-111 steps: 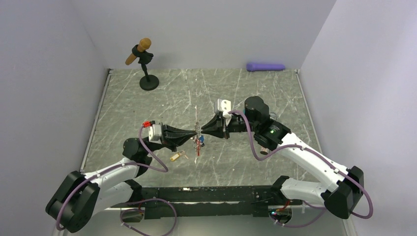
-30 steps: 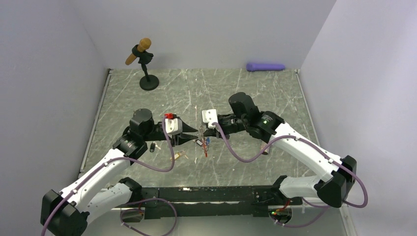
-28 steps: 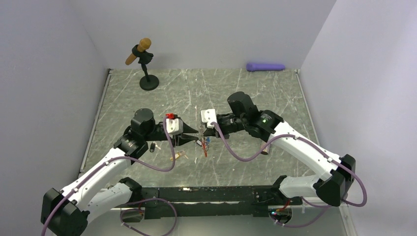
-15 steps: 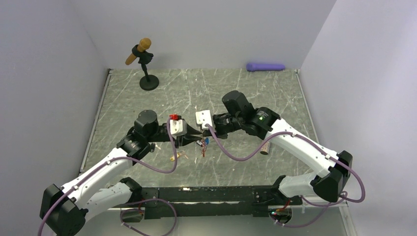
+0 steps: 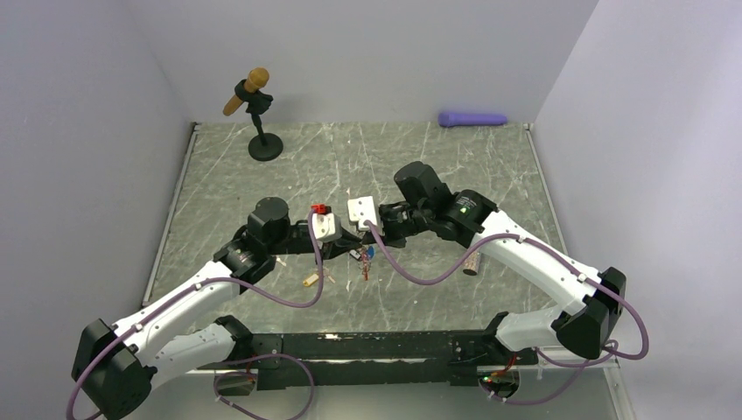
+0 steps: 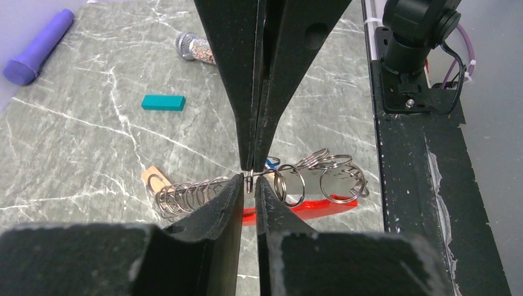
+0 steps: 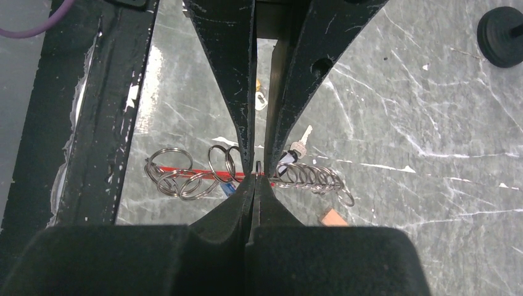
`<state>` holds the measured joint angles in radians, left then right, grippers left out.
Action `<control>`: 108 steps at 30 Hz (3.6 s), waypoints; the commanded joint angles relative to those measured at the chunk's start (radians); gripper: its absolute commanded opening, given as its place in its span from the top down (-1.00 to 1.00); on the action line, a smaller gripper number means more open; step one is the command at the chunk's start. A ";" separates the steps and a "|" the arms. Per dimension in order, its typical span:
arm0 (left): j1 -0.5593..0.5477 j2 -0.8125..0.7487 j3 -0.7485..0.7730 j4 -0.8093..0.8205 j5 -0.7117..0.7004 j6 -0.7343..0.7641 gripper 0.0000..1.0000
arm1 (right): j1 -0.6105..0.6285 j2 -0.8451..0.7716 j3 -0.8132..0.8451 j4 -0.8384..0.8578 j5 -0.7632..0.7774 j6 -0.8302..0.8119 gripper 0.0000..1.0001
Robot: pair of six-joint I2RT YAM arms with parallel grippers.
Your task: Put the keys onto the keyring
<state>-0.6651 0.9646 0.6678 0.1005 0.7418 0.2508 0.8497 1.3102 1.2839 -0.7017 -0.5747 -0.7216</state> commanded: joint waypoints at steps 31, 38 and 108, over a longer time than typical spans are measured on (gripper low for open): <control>-0.019 -0.051 -0.033 0.090 -0.047 -0.040 1.00 | 0.005 -0.014 0.015 0.092 0.009 0.060 1.00; -0.019 -0.102 -0.094 0.178 -0.079 -0.088 1.00 | -0.003 -0.041 -0.010 0.151 -0.002 0.118 0.48; -0.015 -0.098 -0.358 1.024 -0.314 -0.405 1.00 | -0.141 -0.145 -0.211 0.679 -0.218 0.567 0.85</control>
<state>-0.6804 0.8848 0.2642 1.0859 0.4046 -0.1719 0.7013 1.1618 1.0790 -0.0170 -0.8089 -0.1707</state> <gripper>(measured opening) 0.010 0.077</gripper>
